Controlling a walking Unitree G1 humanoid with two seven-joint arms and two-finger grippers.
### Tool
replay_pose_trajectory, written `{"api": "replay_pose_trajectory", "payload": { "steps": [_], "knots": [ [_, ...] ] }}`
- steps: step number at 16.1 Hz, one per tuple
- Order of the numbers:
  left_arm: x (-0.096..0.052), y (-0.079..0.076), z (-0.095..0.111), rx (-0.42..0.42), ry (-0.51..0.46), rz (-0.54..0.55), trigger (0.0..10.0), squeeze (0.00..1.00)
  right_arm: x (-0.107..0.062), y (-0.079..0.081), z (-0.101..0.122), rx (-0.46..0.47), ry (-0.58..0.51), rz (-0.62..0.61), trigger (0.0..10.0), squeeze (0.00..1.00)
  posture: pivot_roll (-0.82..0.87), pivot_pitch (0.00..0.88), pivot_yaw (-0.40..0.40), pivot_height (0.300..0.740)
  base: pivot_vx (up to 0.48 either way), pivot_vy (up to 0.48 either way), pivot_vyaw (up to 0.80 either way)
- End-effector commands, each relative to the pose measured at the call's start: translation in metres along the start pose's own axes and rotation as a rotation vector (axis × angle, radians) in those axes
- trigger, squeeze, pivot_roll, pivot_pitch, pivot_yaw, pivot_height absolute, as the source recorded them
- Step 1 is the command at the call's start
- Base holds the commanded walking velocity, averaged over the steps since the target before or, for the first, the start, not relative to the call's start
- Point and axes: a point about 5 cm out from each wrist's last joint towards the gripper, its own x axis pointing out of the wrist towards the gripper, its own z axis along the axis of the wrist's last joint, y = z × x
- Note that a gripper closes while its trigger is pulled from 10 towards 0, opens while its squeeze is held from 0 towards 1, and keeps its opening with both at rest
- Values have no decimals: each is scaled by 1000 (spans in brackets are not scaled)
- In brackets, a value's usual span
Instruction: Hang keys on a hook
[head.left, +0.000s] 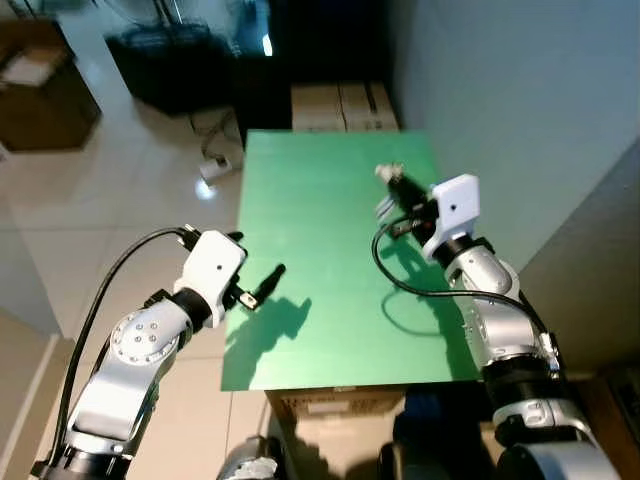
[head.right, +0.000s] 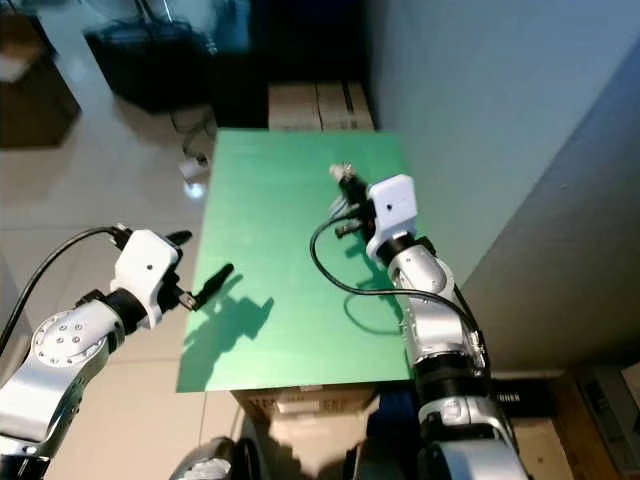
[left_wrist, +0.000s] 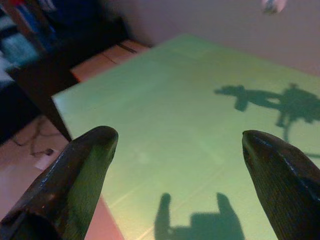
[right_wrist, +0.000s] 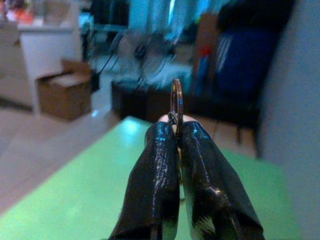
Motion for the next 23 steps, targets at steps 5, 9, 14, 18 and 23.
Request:
{"api": "replay_pose_trajectory", "payload": {
  "steps": [5, 9, 14, 18, 23],
  "knots": [
    [2, 14, -3, -14, -44, 89, 10000, 0, -21, -3, 1, -202, -13, -180, 0, 0, -31, 0, 58, 740, 0, 0, 0],
    [5, 20, 0, -80, -93, 144, 10000, 0, -28, 3, 1, -271, -4, -197, 0, 0, -34, 0, 51, 740, 0, 0, 0],
    [10, 26, 11, -64, -158, 210, 10000, 0, -29, 8, 12, -213, -47, -229, 0, 0, -21, 0, 35, 740, 0, 0, 0],
    [22, 20, 14, -154, -169, 322, 10000, 0, -31, 15, 18, 68, -69, -230, 10000, 0, -40, 0, 45, 740, 0, 0, 0],
    [30, 14, 19, -183, -195, 336, 10000, 0, -39, 18, 18, 21, -28, -108, 10000, 0, -63, 0, 49, 740, 0, 0, 85]
  ]
}}
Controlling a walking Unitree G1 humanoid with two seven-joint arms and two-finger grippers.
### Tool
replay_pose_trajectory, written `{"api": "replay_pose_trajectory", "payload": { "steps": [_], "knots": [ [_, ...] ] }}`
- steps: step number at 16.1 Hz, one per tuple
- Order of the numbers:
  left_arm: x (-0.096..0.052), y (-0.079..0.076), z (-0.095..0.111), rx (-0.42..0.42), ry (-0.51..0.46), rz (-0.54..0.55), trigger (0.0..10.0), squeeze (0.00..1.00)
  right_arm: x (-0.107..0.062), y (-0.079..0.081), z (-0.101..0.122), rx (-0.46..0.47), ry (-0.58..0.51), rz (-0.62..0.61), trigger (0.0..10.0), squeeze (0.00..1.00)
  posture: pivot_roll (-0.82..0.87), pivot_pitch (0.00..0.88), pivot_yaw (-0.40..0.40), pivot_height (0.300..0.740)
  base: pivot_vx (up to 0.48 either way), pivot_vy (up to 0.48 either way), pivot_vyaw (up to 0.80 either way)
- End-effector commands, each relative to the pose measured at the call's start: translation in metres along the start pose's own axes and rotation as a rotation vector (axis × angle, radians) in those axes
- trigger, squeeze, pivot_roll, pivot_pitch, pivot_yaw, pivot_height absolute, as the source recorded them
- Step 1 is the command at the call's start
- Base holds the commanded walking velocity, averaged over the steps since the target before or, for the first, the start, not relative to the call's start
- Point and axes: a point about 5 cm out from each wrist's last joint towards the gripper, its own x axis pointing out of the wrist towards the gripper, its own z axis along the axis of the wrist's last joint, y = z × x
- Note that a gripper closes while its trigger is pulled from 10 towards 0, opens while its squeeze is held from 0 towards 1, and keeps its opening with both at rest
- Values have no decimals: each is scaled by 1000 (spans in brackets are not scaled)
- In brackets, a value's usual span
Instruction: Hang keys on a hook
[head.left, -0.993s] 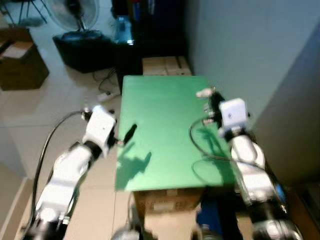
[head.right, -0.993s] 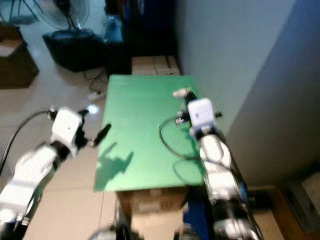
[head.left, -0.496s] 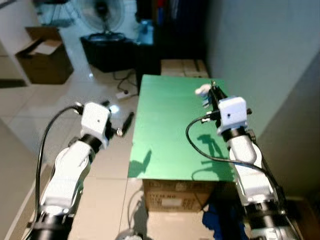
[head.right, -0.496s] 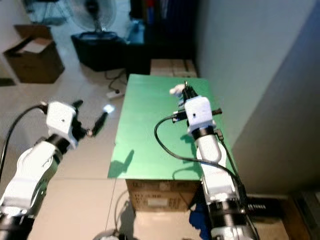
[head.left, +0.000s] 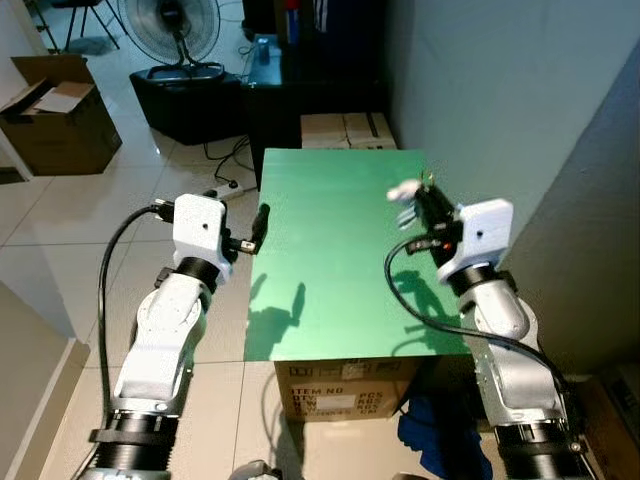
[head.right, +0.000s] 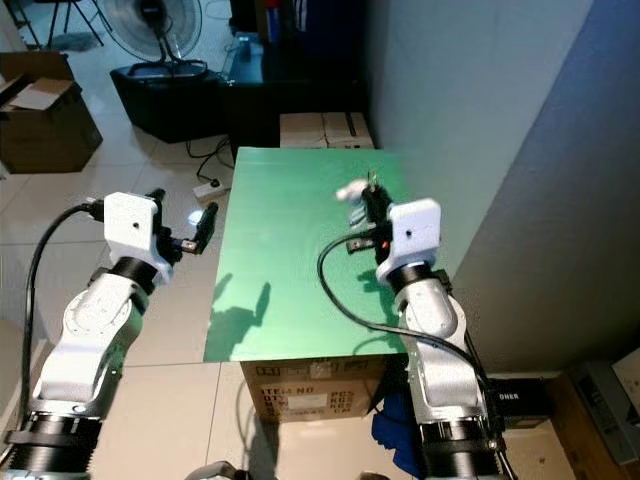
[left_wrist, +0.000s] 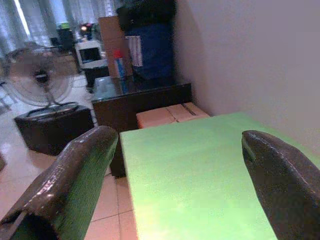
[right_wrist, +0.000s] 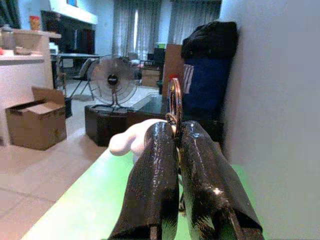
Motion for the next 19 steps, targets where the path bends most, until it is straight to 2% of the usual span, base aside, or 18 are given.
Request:
{"api": "replay_pose_trajectory", "payload": {
  "steps": [1, 3, 6, 8, 15, 19],
  "knots": [
    [0, -5, 4, 17, -15, -28, 10000, 0, 0, 4, 5, -8, 1, 31, 10000, 0, -63, 0, 49, 740, 0, 0, 800],
    [-1, -8, 7, 49, -24, -53, 10000, 0, -1, 6, 1, -13, 29, 57, 10000, 0, -57, 0, 37, 740, 0, 0, 800],
    [-2, -7, 9, 9, -25, -40, 10000, 0, 1, 8, -3, -23, 70, 79, 10000, 0, -53, 0, 32, 740, 0, 0, 800],
    [1, -3, 9, 28, -22, -14, 10000, 0, 4, 12, -4, -28, 82, 96, 10000, 0, -46, 0, 22, 740, 0, 0, 800],
    [-3, 6, 9, 55, 0, 44, 10000, 0, 3, 12, -14, -7, 130, 78, 10000, 0, -27, 0, 2, 740, 0, 0, 800],
    [-4, 2, 8, 88, -14, 38, 10000, 0, 8, 9, -18, -1, 157, 74, 10000, 0, -14, 0, -14, 740, 0, 0, 800]
  ]
}}
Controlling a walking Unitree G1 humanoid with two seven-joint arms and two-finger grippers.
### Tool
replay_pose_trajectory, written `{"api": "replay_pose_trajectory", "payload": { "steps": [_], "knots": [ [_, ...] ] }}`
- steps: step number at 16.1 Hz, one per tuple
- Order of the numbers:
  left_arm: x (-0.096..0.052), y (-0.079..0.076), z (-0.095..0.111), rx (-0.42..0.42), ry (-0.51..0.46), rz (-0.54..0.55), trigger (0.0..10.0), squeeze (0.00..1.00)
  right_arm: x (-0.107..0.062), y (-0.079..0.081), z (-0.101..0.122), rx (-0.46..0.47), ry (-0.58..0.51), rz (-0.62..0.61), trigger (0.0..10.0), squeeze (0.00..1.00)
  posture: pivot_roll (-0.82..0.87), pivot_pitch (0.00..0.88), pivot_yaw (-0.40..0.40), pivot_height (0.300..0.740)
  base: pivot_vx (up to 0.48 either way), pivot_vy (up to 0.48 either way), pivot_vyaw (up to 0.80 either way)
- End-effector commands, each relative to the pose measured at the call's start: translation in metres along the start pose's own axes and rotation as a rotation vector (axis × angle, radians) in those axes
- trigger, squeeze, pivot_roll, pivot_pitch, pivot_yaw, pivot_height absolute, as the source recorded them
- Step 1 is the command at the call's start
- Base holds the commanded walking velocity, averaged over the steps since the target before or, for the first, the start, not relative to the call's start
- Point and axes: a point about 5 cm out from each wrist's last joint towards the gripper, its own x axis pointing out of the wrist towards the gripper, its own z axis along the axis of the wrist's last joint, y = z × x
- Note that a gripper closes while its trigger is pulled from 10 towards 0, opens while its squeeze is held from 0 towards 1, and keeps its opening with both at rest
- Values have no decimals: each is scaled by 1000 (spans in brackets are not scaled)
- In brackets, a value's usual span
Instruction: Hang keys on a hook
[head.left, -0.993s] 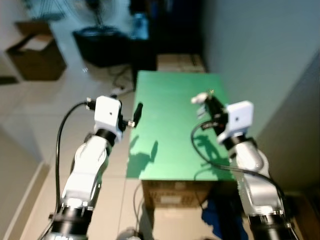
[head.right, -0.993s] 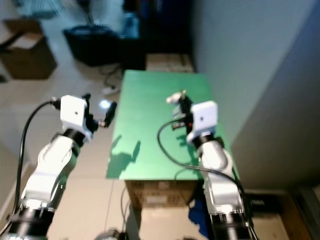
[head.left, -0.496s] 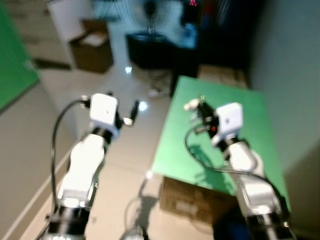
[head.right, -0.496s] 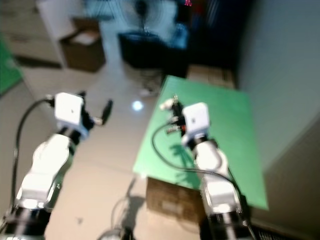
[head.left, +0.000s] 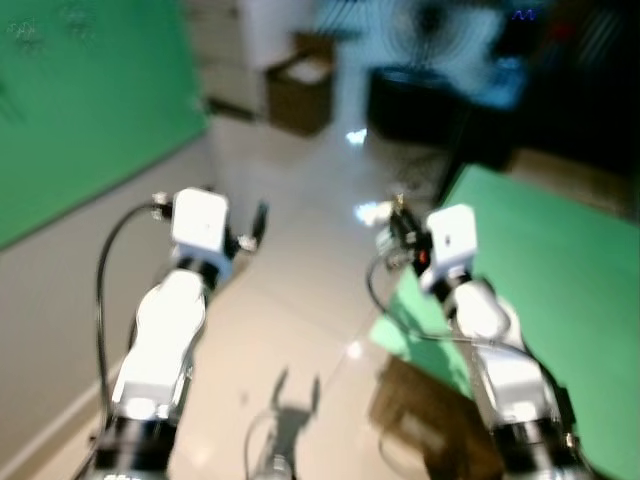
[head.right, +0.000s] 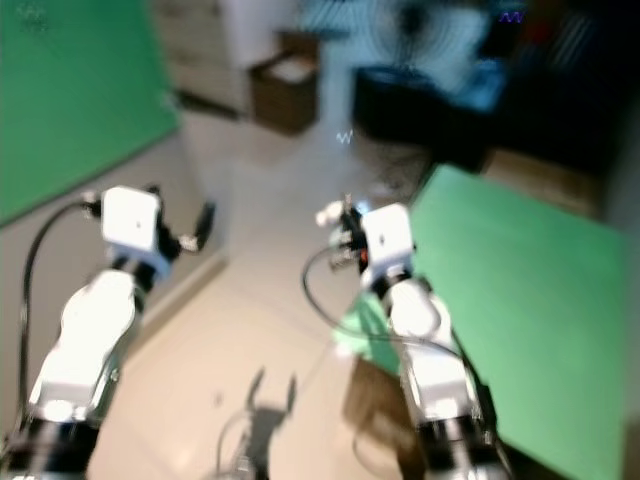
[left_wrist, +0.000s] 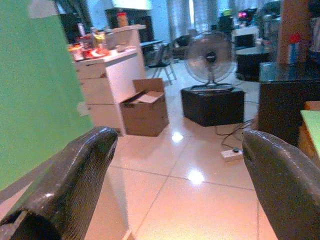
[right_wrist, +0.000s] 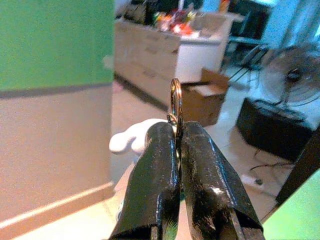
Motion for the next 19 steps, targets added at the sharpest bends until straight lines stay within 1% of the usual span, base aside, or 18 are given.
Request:
{"api": "replay_pose_trajectory", "payload": {
  "steps": [1, 3, 5, 10, 14, 16, 19],
  "knots": [
    [0, 4, 1, 27, -4, 18, 10000, 0, 4, -1, 3, 10, -1, -8, 10000, 0, -11, 0, -19, 740, 244, 0, 800],
    [1, 5, 0, 37, 2, 24, 10000, 0, 4, -5, 0, 32, 13, -33, 10000, 0, -13, 0, -21, 740, 279, 0, 0],
    [1, 1, 0, 51, 2, -8, 10000, 0, 1, -7, -1, 67, 7, -51, 10000, 0, -17, 0, -14, 740, 311, 0, 0],
    [6, 0, 3, 58, -11, -42, 10000, 0, -1, -7, -2, 44, 6, -54, 10000, 0, -24, 0, 7, 740, 337, 0, 0],
    [7, 0, 4, 44, -19, -38, 10000, 0, -1, -5, -4, 29, 11, -35, 10000, 0, -27, 0, 8, 740, 383, 0, 0],
    [8, -1, 3, 38, -19, -36, 10000, 0, 0, -3, -4, 25, 14, -28, 10000, 0, -26, 0, 8, 740, 401, 0, 594],
    [10, -1, 4, 36, -21, -36, 10000, 0, 2, -7, -3, 20, 10, -41, 10000, 0, -31, 0, 12, 740, 404, 0, 800]
  ]
}}
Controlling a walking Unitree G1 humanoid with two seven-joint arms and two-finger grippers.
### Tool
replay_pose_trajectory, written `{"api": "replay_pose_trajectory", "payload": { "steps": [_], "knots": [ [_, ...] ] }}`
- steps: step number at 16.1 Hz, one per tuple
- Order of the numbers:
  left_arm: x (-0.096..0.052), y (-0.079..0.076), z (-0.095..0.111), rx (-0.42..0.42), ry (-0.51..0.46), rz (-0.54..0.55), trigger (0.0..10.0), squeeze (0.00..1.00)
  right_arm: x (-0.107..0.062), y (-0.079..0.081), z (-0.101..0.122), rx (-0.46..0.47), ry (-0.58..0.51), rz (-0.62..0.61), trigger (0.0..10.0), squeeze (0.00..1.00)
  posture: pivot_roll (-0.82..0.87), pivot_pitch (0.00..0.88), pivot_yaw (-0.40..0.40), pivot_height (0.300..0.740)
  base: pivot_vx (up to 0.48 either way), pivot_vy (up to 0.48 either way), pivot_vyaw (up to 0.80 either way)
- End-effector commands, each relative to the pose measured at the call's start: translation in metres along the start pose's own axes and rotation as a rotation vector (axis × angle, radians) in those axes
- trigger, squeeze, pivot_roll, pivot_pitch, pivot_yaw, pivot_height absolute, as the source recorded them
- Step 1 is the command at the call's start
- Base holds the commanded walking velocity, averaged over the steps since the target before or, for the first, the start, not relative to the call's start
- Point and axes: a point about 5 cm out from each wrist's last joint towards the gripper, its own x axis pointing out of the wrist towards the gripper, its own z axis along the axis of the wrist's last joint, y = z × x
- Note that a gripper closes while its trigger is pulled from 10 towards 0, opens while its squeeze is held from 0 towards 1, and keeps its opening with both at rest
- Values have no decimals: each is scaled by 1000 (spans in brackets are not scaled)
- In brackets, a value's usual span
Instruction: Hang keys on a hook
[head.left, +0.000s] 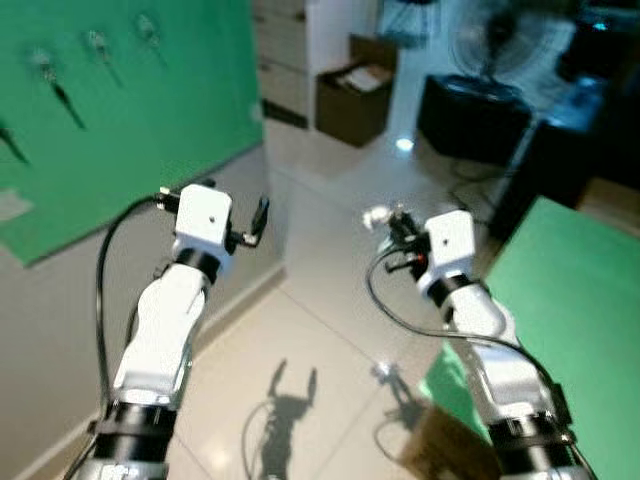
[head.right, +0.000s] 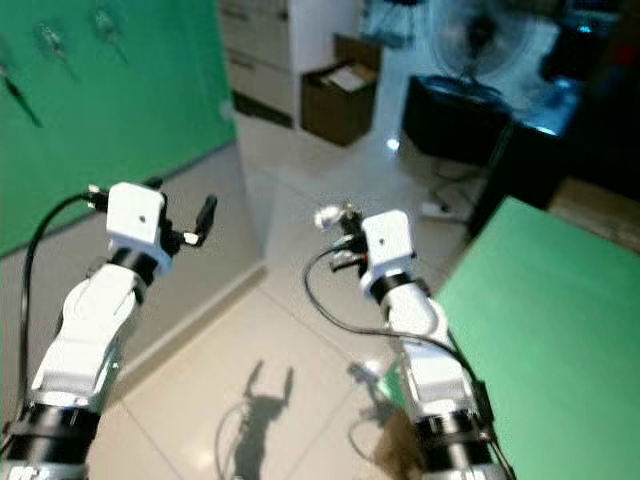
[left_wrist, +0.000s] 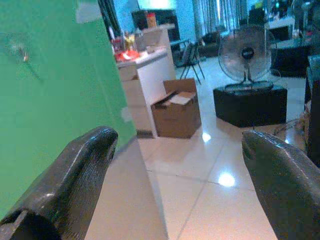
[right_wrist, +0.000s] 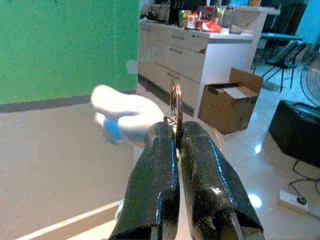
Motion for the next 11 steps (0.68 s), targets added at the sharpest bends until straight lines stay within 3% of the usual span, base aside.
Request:
{"api": "replay_pose_trajectory", "payload": {
  "steps": [1, 11],
  "knots": [
    [2, -2, 2, 1, -9, -11, 10000, 0, 2, -6, 6, 7, -27, -37, 10000, 0, -33, 0, 13, 740, 401, 0, 500],
    [4, -4, 1, 4, -12, -23, 10000, 0, 6, -12, 14, 45, -64, -65, 10000, 0, -33, 0, 8, 740, 403, 0, 0]
  ]
}}
